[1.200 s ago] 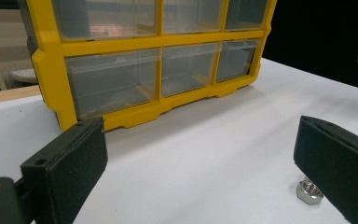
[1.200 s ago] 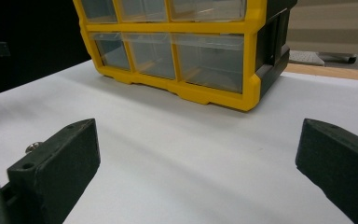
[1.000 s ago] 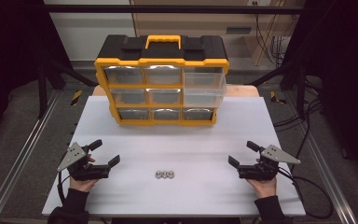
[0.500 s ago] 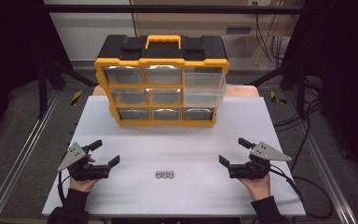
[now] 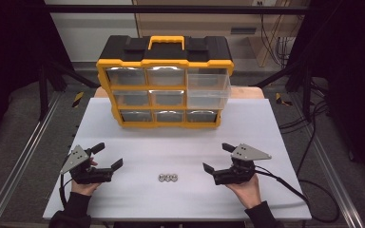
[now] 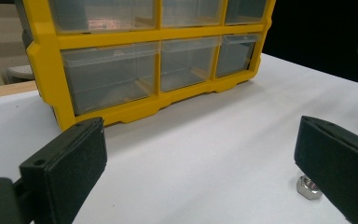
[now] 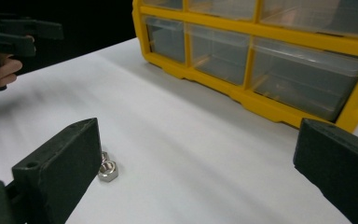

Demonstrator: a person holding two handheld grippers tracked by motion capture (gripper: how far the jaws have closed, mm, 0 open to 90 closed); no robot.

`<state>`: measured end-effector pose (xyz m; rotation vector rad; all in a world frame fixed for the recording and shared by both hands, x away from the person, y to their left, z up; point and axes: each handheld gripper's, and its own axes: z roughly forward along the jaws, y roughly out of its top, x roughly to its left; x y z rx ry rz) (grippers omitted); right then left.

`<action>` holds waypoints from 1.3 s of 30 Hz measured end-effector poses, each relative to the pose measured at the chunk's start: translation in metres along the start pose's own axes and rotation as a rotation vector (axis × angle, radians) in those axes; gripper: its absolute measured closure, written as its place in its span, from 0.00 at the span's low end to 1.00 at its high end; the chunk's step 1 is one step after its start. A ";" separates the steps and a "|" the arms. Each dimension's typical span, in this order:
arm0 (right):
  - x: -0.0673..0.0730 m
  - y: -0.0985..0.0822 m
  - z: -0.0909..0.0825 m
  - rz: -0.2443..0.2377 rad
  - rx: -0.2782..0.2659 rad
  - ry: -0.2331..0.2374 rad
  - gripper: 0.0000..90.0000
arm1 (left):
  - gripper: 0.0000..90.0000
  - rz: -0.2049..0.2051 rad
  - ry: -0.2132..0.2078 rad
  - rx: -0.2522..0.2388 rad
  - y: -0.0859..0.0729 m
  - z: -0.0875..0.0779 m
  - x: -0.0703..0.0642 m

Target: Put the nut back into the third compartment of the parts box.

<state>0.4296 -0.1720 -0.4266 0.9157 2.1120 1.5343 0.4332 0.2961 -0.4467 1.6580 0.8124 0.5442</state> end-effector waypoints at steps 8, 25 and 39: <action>0.016 0.005 0.024 -0.013 0.039 0.048 0.03 | 0.02 -0.003 0.001 0.002 0.000 0.000 0.000; 0.051 -0.004 0.082 -0.069 0.200 0.135 0.12 | 0.02 0.000 -0.002 0.011 -0.002 0.002 0.000; 0.059 -0.024 0.108 -0.075 0.370 0.181 0.46 | 0.03 -0.004 0.000 0.011 -0.002 0.002 0.000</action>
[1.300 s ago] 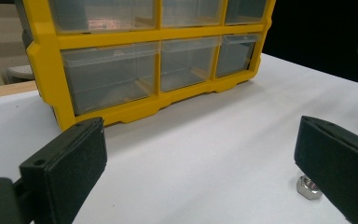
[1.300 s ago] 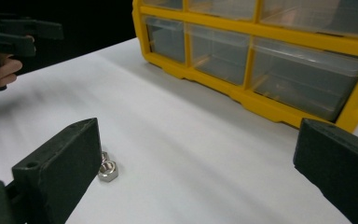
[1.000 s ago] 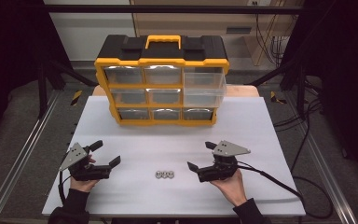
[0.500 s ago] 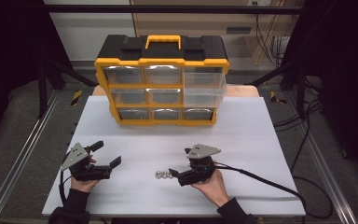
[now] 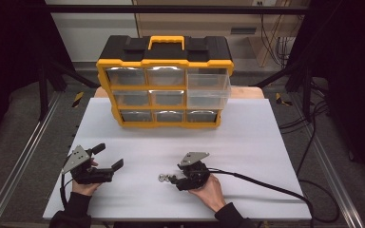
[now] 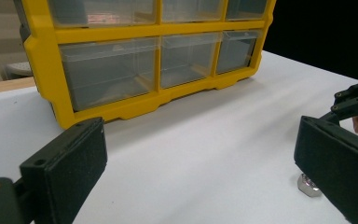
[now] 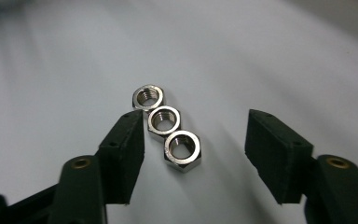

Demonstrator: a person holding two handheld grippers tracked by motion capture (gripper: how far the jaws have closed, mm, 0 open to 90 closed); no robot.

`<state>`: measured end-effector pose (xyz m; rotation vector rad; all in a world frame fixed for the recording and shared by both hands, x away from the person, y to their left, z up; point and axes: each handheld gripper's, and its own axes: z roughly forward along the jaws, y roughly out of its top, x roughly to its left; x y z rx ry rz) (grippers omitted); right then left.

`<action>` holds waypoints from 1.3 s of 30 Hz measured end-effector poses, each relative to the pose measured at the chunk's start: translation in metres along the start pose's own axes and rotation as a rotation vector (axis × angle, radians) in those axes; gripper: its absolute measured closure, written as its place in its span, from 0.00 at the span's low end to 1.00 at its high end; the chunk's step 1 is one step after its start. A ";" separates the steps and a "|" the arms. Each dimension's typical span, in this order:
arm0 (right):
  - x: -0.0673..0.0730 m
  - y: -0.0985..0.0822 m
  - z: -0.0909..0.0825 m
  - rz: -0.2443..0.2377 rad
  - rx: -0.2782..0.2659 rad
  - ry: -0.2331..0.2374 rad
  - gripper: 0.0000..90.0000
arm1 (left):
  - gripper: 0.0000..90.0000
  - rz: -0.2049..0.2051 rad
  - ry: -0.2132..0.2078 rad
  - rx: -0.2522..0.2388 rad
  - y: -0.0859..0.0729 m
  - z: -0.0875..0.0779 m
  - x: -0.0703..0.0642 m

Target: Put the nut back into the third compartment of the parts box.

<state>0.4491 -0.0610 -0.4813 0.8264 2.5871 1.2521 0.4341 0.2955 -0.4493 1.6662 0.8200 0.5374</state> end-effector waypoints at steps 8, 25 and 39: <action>-0.001 -0.003 0.005 0.007 0.044 0.031 0.62 | 0.03 0.000 0.001 -0.001 0.000 0.000 0.000; -0.001 -0.004 0.005 0.008 0.058 0.048 0.78 | 0.03 0.000 -0.003 0.001 0.000 0.000 0.000; -0.003 0.012 -0.023 -0.007 -0.003 0.037 0.78 | 0.03 0.001 -0.005 0.000 0.000 -0.001 0.000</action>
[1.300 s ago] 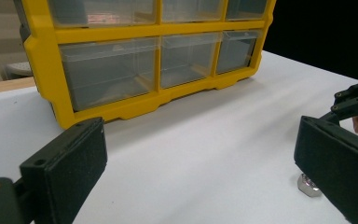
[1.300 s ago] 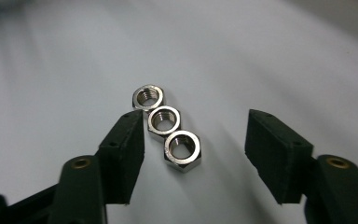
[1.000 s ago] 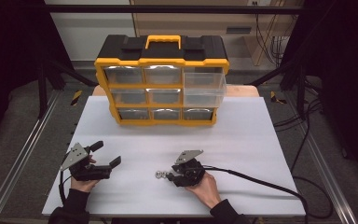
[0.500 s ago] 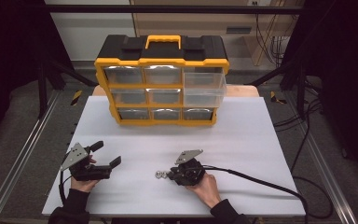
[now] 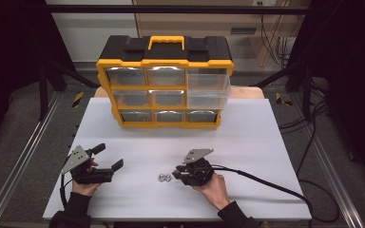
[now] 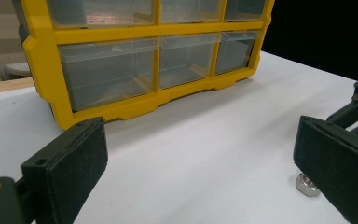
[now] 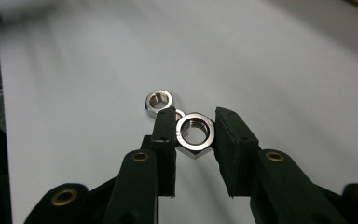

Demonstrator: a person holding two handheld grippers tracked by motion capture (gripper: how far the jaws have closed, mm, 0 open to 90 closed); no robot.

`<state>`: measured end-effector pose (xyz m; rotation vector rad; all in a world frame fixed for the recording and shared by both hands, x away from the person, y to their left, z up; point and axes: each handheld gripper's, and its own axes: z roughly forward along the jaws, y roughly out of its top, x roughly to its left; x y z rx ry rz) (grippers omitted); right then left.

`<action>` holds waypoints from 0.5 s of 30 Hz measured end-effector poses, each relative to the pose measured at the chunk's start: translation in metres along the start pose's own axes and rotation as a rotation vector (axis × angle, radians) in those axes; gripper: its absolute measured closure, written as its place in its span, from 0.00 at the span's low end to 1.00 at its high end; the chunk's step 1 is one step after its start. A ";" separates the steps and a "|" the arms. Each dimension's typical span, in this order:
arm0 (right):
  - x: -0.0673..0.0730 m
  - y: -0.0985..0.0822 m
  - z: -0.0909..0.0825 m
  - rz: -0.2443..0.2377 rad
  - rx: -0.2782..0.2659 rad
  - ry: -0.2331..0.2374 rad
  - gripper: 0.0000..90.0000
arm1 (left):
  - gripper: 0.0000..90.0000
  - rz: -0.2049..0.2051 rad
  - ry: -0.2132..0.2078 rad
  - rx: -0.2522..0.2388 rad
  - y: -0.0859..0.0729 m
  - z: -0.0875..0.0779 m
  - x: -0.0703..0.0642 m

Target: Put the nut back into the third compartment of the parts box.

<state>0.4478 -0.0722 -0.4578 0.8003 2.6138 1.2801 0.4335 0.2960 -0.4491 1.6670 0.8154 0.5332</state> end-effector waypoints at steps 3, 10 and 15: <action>0.000 0.006 -0.013 -0.010 -0.036 -0.004 0.78 | 0.03 0.002 0.000 0.001 0.000 0.000 0.000; -0.002 0.022 -0.051 -0.016 -0.127 -0.030 0.78 | 0.03 0.002 0.001 0.006 -0.001 0.001 0.000; -0.003 0.027 -0.069 -0.018 -0.164 -0.050 0.78 | 0.03 0.003 0.001 0.007 -0.001 0.001 -0.001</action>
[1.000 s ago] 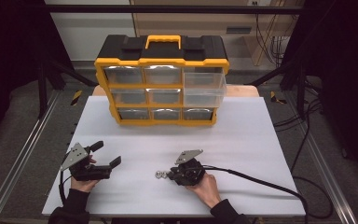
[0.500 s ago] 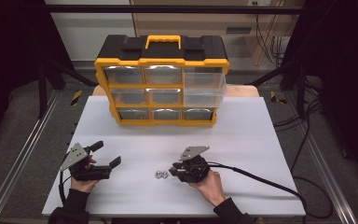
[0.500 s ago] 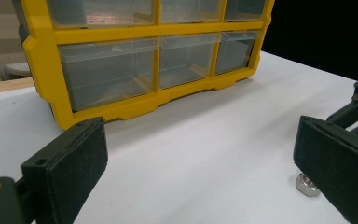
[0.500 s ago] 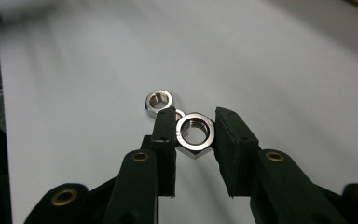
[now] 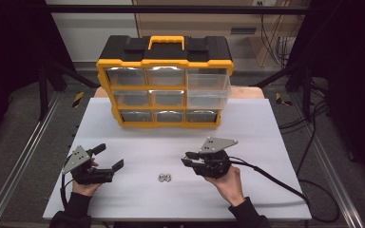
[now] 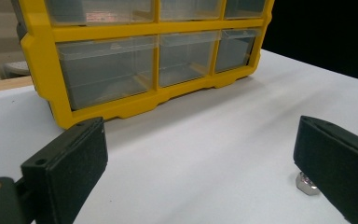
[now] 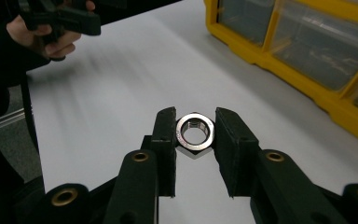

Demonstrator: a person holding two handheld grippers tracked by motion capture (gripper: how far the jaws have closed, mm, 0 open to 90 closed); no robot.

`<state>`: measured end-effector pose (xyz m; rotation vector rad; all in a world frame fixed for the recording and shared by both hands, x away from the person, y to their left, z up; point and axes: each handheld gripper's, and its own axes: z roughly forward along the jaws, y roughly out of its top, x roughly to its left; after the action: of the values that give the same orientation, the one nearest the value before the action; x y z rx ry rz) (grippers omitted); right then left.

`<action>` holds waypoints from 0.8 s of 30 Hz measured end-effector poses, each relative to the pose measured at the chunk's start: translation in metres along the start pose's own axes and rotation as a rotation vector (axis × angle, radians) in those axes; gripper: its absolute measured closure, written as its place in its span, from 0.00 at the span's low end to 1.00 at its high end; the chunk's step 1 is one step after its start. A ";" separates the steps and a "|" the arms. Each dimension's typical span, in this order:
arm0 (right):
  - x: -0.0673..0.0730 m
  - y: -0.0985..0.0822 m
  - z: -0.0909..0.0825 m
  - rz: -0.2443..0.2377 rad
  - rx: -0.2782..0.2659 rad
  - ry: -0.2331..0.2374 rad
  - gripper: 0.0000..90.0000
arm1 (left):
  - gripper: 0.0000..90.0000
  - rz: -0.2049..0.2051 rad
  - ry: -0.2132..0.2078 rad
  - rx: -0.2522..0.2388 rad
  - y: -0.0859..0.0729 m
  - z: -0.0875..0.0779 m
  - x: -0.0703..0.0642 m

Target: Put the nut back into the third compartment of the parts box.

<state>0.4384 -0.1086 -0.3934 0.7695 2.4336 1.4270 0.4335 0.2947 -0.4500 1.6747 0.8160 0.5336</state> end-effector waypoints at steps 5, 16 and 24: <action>-0.006 0.011 -0.020 0.000 -0.051 -0.023 0.78 | 0.03 -0.001 0.002 -0.001 0.000 0.000 0.000; -0.015 0.041 -0.056 -0.021 -0.115 -0.067 0.78 | 0.03 -0.001 0.001 -0.001 0.000 0.000 -0.001; -0.018 0.074 -0.079 -0.041 -0.177 -0.097 0.78 | 0.03 0.000 0.001 -0.002 0.000 0.000 -0.001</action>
<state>0.4436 -0.1480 -0.2911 0.7262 2.2031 1.5279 0.4329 0.2945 -0.4499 1.6734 0.8156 0.5347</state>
